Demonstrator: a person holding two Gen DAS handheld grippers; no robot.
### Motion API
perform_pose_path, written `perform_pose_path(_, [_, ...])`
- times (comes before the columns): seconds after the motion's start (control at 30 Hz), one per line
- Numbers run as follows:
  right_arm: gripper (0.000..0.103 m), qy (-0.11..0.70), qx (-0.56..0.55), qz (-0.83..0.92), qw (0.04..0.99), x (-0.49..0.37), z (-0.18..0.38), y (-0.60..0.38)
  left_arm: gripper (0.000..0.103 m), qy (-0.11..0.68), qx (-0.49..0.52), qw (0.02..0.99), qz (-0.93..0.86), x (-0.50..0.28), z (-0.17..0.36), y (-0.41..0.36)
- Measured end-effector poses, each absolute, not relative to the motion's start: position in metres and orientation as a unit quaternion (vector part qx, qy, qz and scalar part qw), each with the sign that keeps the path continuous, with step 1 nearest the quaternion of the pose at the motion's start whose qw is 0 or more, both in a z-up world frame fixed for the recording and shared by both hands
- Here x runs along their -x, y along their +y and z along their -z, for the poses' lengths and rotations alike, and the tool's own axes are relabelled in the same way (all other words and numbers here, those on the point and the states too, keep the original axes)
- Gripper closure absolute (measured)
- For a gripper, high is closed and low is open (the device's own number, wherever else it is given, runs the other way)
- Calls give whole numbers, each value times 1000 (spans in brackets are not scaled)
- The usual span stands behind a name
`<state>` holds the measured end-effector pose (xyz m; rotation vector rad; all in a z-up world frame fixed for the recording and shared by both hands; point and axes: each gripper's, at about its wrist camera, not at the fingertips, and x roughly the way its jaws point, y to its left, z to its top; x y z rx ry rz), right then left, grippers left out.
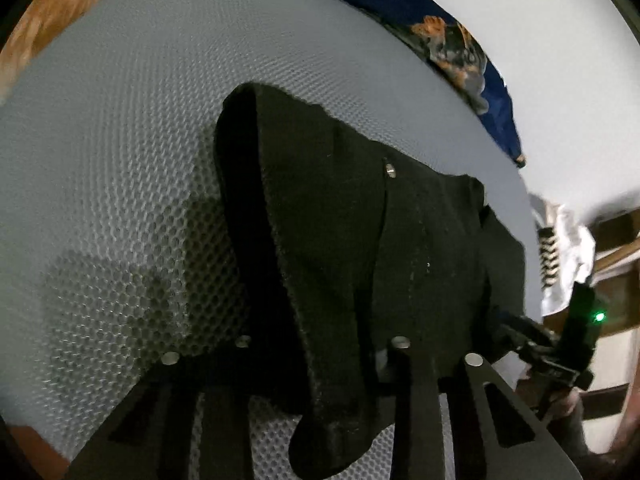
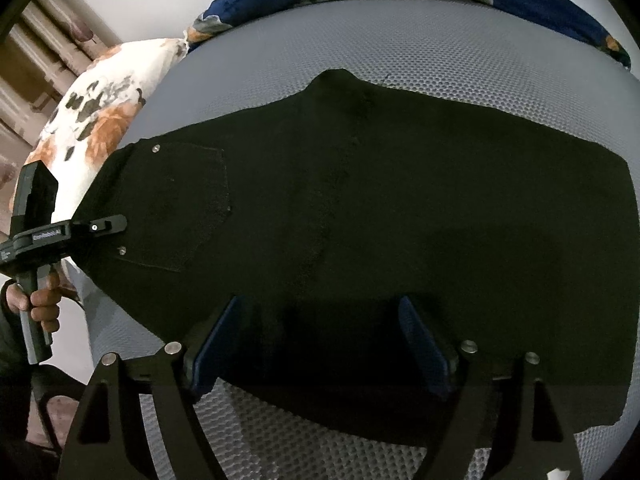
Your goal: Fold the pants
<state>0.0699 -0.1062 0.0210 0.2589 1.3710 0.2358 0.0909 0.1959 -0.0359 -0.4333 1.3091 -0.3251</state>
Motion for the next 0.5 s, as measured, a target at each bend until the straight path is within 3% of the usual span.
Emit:
perform_pose_path(0.27, [24,592,-144,-93,787,-63,-54,-141,76,559,210,785,166,-87,-15,164])
perform_pose_path(0.5, [24,544,-165,-45,821,-55,-83,-202,76,517,206,798,230,-91,-62,93])
